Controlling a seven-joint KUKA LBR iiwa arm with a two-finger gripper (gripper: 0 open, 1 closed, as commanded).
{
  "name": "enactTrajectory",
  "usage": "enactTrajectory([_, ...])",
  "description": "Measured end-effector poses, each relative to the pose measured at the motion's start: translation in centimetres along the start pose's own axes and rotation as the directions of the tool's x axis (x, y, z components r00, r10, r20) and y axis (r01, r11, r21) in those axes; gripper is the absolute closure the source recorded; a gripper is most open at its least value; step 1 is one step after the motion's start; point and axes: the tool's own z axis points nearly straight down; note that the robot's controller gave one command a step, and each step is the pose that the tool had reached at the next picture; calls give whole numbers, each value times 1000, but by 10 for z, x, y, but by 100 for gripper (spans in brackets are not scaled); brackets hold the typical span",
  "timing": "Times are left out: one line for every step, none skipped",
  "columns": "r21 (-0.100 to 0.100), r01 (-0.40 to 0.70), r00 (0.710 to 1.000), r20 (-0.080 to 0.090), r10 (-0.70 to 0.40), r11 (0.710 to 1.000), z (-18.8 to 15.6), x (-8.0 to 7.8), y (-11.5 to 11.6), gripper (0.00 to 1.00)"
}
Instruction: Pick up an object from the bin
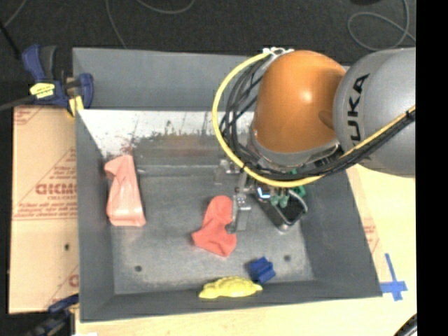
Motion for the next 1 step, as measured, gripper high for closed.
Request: enactTrajectory([-1,-2,1000,8,2,1000,-5,-1,0,0])
